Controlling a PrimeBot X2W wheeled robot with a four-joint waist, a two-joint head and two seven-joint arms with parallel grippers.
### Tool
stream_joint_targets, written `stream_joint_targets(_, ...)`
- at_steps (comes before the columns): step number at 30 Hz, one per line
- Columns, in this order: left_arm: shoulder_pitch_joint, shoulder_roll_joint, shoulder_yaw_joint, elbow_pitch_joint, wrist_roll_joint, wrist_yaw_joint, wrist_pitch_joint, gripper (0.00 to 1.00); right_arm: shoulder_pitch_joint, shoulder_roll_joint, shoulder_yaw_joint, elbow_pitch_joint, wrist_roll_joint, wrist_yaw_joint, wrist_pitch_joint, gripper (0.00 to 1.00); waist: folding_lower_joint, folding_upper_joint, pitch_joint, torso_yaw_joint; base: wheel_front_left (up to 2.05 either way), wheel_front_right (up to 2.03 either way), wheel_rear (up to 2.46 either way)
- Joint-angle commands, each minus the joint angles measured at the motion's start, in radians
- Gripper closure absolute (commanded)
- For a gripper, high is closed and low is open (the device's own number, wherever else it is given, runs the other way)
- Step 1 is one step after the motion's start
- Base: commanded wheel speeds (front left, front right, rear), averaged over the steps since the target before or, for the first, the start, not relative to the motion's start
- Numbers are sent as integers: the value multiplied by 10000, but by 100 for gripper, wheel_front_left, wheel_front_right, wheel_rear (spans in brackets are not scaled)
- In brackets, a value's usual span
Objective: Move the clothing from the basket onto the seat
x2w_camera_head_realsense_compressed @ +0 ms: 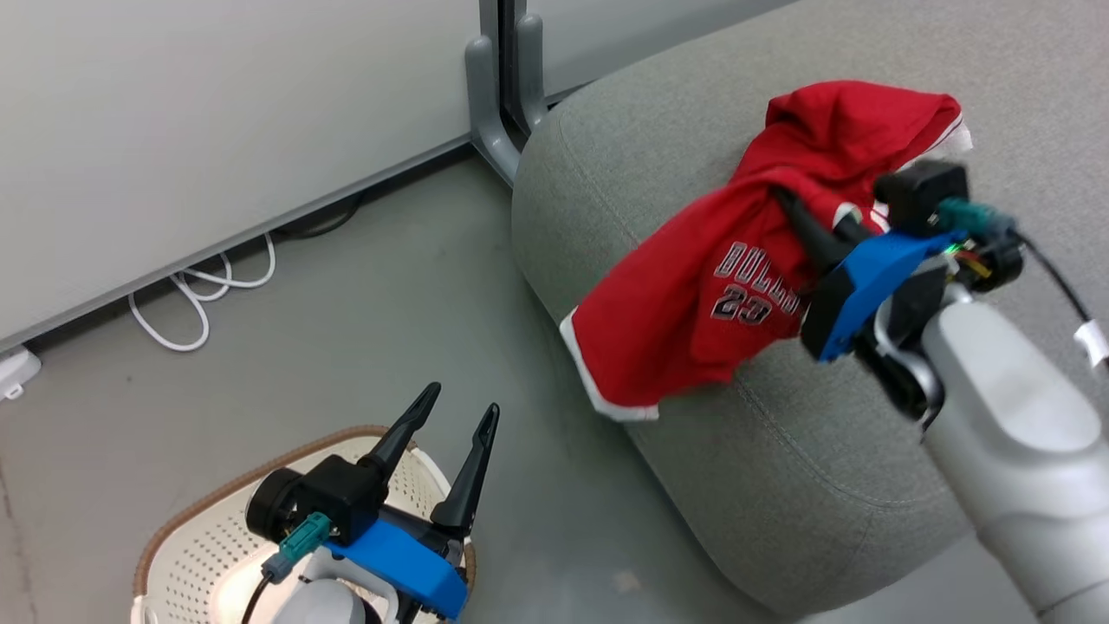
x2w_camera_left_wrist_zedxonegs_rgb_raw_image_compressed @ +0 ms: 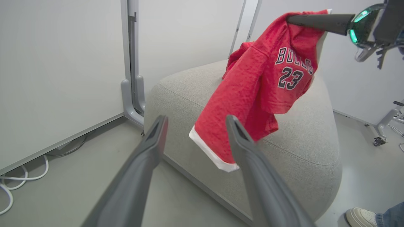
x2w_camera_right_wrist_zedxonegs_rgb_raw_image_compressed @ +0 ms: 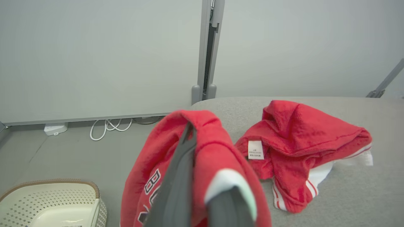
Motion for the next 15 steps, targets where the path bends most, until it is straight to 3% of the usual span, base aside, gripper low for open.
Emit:
stream_joint_targets(1, -143, 69, -45, -43, 32, -40, -26, 0, -285, -122, -72, 30, -27, -7, 7, 100, 0, 0, 330, 101, 0, 0, 0)
stream_joint_targets(10, -1535, 599, -662, -430, 293, -41, 38, 0, -2961, -1522, -1810, 869, -572, -7, -456, 100, 0, 0, 2266, 606, 0, 0, 0)
stream_joint_targets(15, -2401, 973, -1095, -853, 449, -41, 317, 0, -3836, -2412, -3157, 1081, -1476, -9, -1525, 100, 0, 0, 3499, 944, 0, 0, 0)
